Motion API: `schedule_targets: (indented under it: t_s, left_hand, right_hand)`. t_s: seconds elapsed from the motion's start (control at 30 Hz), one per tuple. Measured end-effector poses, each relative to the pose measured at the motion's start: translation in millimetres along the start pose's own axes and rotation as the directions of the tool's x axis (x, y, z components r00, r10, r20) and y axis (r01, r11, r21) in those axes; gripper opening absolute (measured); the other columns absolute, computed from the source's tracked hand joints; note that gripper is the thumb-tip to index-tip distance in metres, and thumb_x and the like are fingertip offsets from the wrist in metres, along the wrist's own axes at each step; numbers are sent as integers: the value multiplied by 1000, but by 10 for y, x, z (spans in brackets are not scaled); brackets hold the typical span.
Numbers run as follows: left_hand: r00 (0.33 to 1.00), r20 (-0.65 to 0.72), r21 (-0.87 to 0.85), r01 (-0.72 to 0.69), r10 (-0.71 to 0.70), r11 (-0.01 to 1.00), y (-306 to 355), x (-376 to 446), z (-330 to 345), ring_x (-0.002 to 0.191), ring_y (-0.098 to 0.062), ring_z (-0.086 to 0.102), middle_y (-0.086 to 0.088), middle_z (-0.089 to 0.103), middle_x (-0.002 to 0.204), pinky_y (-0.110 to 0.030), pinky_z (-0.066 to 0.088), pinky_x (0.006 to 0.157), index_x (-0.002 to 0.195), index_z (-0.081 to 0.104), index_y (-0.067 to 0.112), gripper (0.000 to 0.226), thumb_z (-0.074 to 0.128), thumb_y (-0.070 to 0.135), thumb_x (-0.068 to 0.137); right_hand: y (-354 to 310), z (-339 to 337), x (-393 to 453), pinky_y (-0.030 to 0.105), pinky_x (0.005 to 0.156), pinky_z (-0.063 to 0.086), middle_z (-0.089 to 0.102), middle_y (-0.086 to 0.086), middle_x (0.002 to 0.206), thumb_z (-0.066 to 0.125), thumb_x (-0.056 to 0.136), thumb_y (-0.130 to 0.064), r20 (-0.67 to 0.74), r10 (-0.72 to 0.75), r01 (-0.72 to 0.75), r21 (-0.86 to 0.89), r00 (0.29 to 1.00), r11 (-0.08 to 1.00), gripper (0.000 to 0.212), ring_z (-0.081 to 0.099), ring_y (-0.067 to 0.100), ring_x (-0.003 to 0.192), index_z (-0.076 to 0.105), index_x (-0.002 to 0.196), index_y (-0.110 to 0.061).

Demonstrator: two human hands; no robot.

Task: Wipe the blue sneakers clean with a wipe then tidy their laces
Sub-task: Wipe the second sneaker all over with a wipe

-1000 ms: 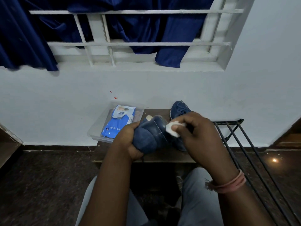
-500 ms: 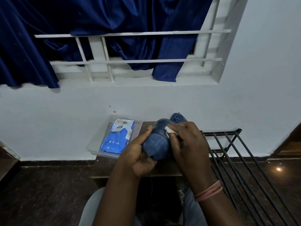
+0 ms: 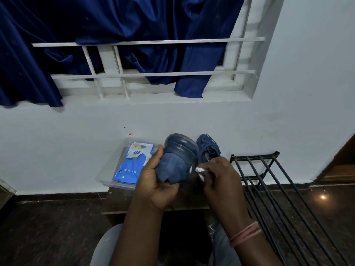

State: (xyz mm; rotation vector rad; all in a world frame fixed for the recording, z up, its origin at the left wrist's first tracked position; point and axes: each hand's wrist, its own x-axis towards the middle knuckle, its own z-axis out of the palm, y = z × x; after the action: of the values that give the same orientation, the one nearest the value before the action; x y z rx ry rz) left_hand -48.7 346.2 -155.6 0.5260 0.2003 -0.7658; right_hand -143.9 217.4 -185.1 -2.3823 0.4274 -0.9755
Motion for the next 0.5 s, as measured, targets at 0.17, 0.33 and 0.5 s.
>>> schedule_targets:
  t_s: [0.17,0.33,0.5]
  left_hand:
    - [998,-67,-161,-13,3,987,80,-55,-201,119,-28,65,-8,68,133,-46,63,77,142,59,18,54,62,43,95]
    - [976,-216,-131,-27,-2,991,81,-68,-297,112,-30,65,-12,72,126,-49,62,73,140,60,20,46,54,41,99]
    - [936,-338,109,140,-96,984,132,-114,-393,102,-29,68,-8,75,118,-37,49,82,134,65,23,53,67,50,88]
  right_hand:
    - [-58,264,-90,23,82,49,65,-6,97,65,90,-5,11,198,-192,284,980,939,19,62,5,92,70,91,-23]
    - [-200,617,-170,30,76,54,72,2,89,60,96,-8,212,421,-459,589,882,665,14,68,16,86,67,88,-18]
    - [-226,656,-184,38,82,55,73,4,94,58,98,-11,253,454,-501,633,855,591,13,68,23,91,67,93,-19]
